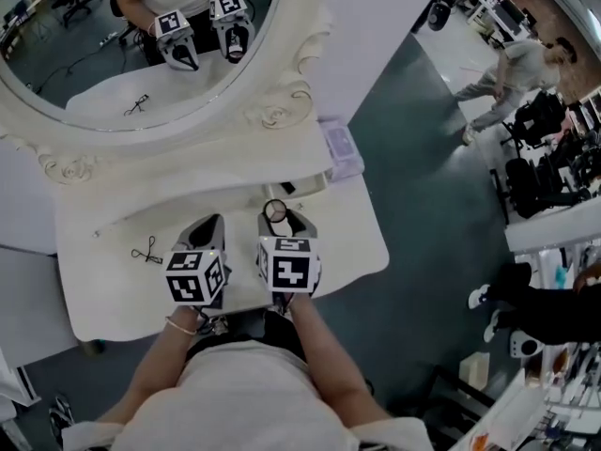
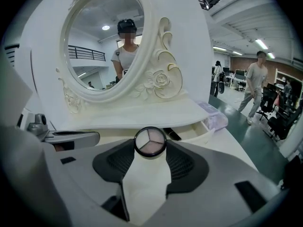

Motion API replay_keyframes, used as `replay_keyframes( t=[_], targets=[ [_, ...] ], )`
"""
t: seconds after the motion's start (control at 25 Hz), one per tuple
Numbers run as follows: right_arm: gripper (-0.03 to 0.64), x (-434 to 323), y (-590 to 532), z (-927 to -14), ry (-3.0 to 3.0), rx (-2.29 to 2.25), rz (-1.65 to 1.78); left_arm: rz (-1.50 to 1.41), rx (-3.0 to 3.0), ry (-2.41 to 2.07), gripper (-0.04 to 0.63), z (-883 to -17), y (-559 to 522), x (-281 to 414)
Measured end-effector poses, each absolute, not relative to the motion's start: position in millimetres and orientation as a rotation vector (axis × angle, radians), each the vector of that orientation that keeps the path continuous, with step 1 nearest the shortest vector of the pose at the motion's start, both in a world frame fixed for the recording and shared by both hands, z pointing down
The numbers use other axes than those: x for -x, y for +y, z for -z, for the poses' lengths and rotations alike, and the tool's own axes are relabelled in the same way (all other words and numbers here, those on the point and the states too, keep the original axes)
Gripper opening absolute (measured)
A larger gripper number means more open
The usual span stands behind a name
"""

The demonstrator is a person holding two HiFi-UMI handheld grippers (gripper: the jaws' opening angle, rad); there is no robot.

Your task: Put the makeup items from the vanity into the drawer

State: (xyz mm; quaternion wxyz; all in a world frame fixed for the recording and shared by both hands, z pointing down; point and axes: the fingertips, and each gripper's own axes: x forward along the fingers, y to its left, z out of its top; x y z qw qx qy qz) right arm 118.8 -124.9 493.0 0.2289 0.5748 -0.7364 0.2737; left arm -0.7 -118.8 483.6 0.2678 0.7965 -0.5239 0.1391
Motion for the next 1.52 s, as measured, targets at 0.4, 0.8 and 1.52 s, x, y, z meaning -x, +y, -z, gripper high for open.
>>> replay_keyframes(
  t=[0.4,0.8,1.52],
  targets=[
    [0.216,-159,-140,-505,-1.975,-1.565,-0.790,-0.391,-2.127,-1.362,0.003,-504,-142,-44],
    [0.216,-187,-164,-522,-1.945,-1.438,-0.761,-0.395,-2.086,-1.344,0.003,-523,-173,-81],
    [0.216,-197,-182,-531,-1.905,-1.318,-0.747,-0.384,-2.035,-1.376,0.003,-530,-195,-80]
  ],
)
